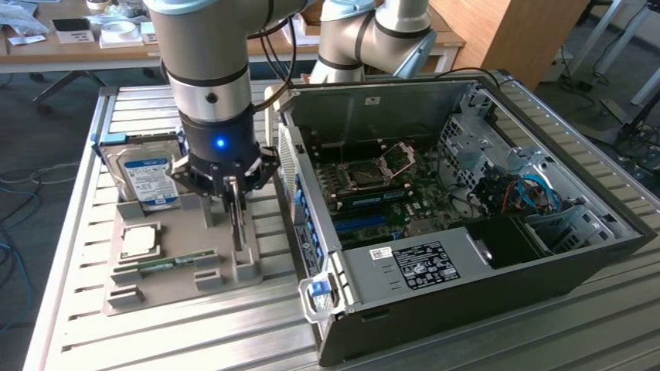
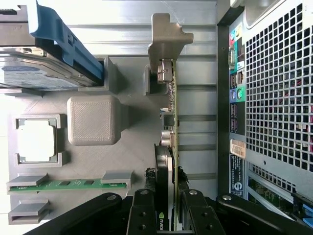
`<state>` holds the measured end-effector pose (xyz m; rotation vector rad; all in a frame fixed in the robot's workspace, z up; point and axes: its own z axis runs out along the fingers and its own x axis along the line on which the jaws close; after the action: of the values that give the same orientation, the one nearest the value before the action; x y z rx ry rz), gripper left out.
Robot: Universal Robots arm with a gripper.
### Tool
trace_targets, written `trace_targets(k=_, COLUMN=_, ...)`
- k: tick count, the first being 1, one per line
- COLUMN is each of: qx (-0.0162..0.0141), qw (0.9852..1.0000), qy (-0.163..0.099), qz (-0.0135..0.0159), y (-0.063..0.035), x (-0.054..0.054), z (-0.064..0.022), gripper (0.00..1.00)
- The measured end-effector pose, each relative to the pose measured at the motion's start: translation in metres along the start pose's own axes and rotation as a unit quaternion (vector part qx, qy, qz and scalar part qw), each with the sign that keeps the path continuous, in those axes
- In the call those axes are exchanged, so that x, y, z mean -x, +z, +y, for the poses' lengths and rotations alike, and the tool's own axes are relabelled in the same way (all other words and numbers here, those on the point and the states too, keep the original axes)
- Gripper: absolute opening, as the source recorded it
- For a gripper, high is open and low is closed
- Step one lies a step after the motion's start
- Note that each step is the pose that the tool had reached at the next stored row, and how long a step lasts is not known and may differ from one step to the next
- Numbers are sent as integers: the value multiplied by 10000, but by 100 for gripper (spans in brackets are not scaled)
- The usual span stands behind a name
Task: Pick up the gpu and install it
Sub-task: 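Pick up the gpu and move the gpu toward the slot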
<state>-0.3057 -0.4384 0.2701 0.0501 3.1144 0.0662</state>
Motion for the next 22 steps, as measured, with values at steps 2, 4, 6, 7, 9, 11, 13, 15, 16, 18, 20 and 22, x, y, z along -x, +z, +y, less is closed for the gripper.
trace_targets(k=2, qx=2, qw=10000, qy=0, qz=-2, y=-38, x=1, z=2, gripper=27)
trace_targets(k=4, qx=2, qw=10000, qy=0, qz=-2, y=-100, x=3, z=5, gripper=27)
trace_targets(k=6, qx=2, qw=10000, qy=0, qz=-2, y=-170, x=4, z=8, gripper=27)
trace_targets(k=7, qx=2, qw=10000, qy=0, qz=-2, y=-208, x=6, z=9, gripper=27)
trace_targets(k=9, qx=2, qw=10000, qy=0, qz=-3, y=-295, x=8, z=13, gripper=27)
trace_targets(k=11, qx=2, qw=10000, qy=0, qz=-3, y=-385, x=10, z=17, gripper=27)
trace_targets(k=13, qx=2, qw=10000, qy=0, qz=-3, y=-470, x=12, z=21, gripper=27)
trace_targets(k=15, qx=2, qw=10000, qy=0, qz=-3, y=-553, x=14, z=24, gripper=27)
trace_targets(k=16, qx=2, qw=10000, qy=0, qz=-3, y=-598, x=15, z=26, gripper=27)
trace_targets(k=18, qx=3, qw=10000, qy=0, qz=-5, y=-691, x=18, z=30, gripper=27)
trace_targets(k=20, qx=2, qw=10000, qy=0, qz=-6, y=-781, x=20, z=34, gripper=27)
trace_targets(k=22, qx=2, qw=10000, qy=0, qz=-7, y=-865, x=22, z=38, gripper=27)
